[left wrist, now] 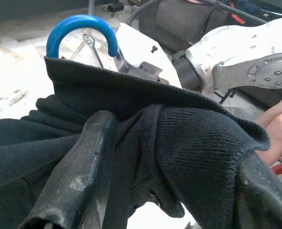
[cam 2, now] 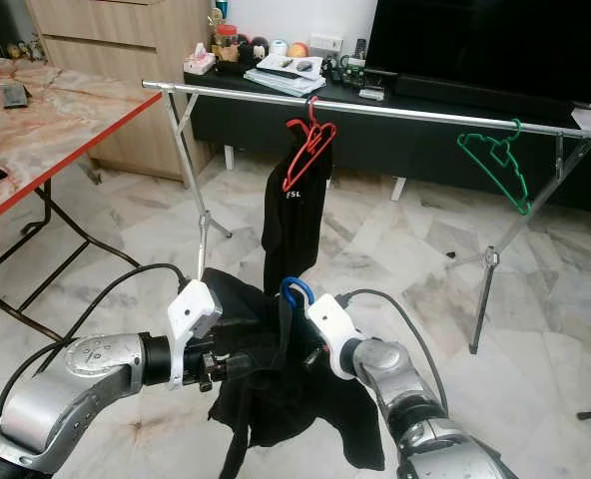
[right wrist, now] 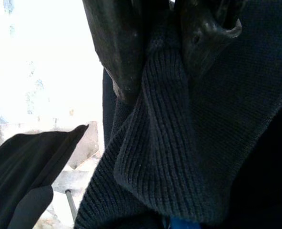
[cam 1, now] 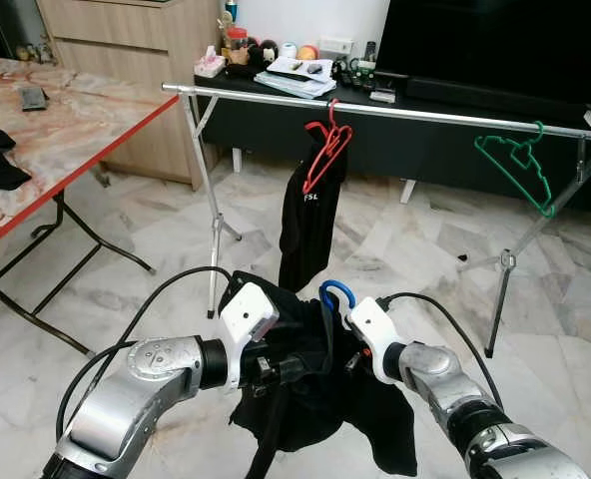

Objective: Hang hanger

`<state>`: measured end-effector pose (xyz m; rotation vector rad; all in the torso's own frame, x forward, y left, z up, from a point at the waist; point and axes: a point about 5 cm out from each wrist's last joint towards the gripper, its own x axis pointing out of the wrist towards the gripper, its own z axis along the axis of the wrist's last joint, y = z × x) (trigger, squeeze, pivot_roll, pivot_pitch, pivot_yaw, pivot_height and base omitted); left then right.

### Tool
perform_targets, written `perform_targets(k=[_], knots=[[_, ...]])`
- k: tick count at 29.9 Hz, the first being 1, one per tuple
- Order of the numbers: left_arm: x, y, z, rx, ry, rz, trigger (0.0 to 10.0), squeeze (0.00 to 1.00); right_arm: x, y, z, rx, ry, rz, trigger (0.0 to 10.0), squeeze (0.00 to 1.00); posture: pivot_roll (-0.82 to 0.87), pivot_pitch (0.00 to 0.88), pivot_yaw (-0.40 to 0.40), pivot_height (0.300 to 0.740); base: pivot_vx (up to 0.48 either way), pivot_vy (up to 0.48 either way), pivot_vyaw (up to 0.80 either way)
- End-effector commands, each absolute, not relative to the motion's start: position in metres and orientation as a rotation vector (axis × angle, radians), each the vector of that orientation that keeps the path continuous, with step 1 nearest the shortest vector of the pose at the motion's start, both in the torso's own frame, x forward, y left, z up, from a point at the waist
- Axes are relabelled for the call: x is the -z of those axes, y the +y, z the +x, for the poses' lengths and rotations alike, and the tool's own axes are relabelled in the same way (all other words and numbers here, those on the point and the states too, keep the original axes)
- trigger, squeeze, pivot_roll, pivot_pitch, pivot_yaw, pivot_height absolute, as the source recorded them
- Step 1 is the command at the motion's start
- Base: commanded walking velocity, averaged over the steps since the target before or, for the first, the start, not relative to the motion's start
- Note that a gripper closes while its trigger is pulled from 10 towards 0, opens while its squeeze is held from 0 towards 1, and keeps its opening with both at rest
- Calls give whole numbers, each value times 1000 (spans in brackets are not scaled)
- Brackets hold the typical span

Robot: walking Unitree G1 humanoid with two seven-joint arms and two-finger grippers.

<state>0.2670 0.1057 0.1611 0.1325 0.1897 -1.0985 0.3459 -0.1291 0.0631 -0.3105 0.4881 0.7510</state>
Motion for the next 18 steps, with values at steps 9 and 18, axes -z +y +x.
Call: perform_targets(k=[9,18], knots=[[-162,111,273,1040,205,401,10000,0,-64,-124,346,-801,510,-357,0,0,168,75,-50,740,0,0,0],[-165,112,267,1097,209,484,10000,1000,-63,-125,345,-810,517,-372,0,0,163,57,-46,740,0,0,0]])
